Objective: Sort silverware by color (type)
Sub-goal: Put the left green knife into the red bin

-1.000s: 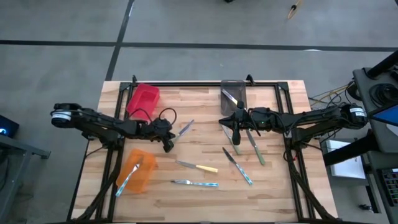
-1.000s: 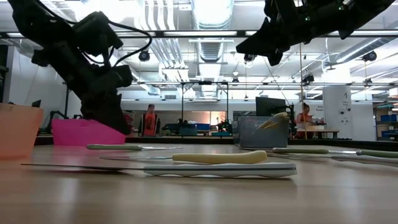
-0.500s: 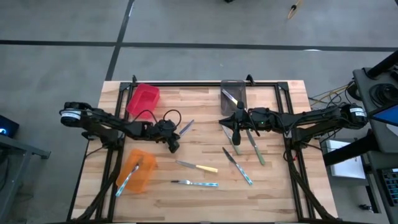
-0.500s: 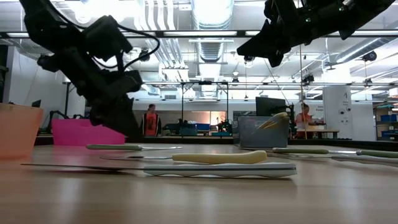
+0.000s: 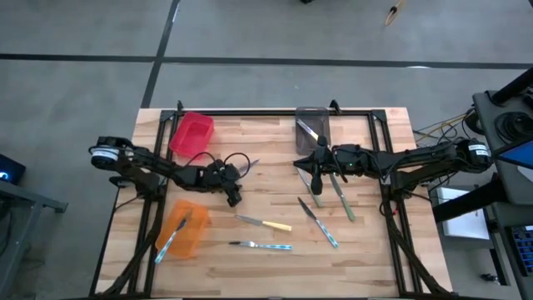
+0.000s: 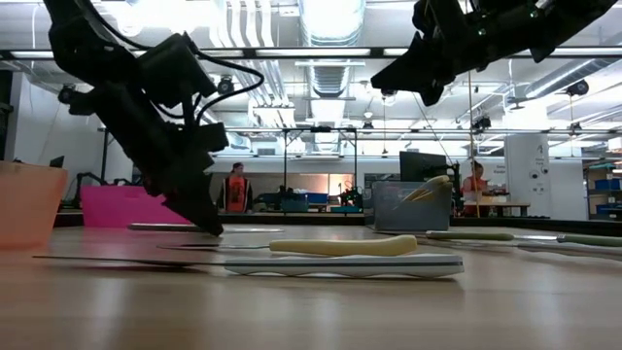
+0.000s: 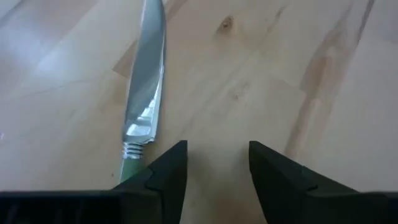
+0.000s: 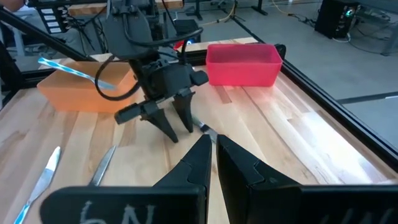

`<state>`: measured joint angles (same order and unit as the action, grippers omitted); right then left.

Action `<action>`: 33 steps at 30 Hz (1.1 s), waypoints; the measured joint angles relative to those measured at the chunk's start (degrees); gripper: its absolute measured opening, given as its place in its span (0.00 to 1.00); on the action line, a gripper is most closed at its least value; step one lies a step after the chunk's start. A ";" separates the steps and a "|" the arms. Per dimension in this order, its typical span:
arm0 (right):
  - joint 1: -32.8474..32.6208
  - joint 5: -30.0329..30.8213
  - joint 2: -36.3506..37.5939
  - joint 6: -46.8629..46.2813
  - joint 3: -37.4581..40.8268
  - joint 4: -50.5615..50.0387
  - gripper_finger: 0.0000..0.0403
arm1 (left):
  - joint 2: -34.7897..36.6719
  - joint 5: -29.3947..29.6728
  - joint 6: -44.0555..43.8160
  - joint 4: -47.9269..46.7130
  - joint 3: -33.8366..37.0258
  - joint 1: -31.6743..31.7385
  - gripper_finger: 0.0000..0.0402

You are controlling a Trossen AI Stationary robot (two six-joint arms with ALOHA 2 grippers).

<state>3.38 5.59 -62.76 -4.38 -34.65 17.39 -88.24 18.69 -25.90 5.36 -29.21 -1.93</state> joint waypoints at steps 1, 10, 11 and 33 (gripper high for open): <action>0.00 0.00 -0.02 -0.02 0.00 -0.13 0.04 | 0.44 -0.17 0.01 -0.08 -0.03 -0.36 0.38; 0.02 0.02 -0.02 0.03 0.00 -0.67 0.04 | 5.97 3.96 7.22 -9.57 -1.14 -1.17 0.38; 0.02 0.02 -0.02 -0.02 0.00 -0.80 0.04 | 6.60 4.96 8.50 -10.61 -1.08 -1.05 0.38; 0.02 0.08 -0.02 0.52 0.61 -1.02 0.04 | 0.91 0.82 18.61 1.16 2.62 5.74 0.30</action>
<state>3.40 5.67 -62.78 -3.86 -34.05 16.37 -87.33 19.51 -7.29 6.52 -26.59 3.81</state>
